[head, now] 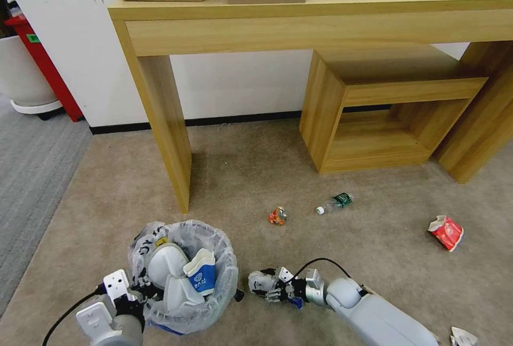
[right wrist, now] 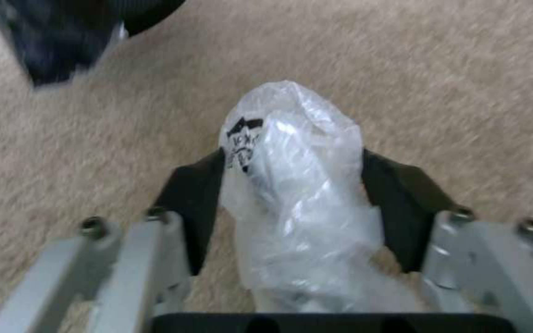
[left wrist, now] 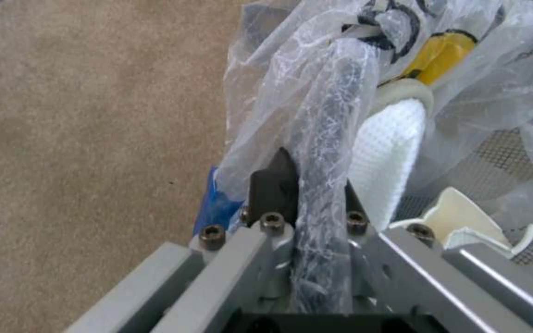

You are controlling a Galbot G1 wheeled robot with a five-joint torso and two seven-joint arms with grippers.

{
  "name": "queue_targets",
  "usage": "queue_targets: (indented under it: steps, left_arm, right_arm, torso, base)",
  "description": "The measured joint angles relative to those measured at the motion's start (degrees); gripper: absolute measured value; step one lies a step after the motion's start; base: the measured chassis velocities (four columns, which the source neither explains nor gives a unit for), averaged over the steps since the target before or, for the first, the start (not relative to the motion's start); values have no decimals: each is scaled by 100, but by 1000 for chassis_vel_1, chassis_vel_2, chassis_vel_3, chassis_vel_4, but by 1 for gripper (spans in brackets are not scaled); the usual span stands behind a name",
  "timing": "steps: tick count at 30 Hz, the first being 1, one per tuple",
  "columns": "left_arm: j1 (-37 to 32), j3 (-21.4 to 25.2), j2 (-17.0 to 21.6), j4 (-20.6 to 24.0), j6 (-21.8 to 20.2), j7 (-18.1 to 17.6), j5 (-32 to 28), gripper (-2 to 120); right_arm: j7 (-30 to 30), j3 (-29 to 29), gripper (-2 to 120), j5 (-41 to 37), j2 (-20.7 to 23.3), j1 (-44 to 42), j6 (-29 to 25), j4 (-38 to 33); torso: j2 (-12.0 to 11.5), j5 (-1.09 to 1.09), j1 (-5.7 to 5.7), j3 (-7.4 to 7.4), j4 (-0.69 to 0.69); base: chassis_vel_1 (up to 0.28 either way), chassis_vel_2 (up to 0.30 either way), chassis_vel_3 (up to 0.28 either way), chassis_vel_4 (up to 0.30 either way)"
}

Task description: Pick up the trash bin and place the garbage on the floor into it.

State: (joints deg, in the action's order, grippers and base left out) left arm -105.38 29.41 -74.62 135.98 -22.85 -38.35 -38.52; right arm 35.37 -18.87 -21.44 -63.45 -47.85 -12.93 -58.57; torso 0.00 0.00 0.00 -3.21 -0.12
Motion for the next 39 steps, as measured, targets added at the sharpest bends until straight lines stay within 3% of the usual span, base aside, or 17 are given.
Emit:
queue_targets:
  steps: [10, 13, 16, 27, 39]
  left_arm:
    - [-42, -55, -42, 1, 15, -3, 113, 0]
    - [-52, -76, -51, -6, 23, -2, 148, 0]
    - [-51, -81, -52, -15, 28, 0, 156, 0]
    - [-40, -128, -56, -37, 53, -4, 174, 0]
    - [71, 24, 151, 237, 4, -129, -330, 0]
  right_arm:
    - [-28, 35, 21, -174, 23, 101, -9, -12]
    - [-81, 35, 6, -213, 15, 124, -13, -8]
    - [-113, 35, 0, -243, 9, 131, -14, -9]
    - [-248, 231, 0, -425, 18, 102, -23, -196]
    - [-311, 1655, 0, -1296, 812, -72, 318, -2476]
  torso:
    - [0, 0, 0, 0, 0]
    - [0, 0, 0, 0, 0]
    - [0, 0, 0, 0, 0]
    - [0, 0, 0, -1, 0]
    - [0, 1, 0, -1, 0]
  base:
    - [0, 0, 0, 0]
    - [0, 0, 0, 0]
    - [0, 0, 0, 0]
    - [0, 0, 0, 0]
    - [0, 0, 0, 0]
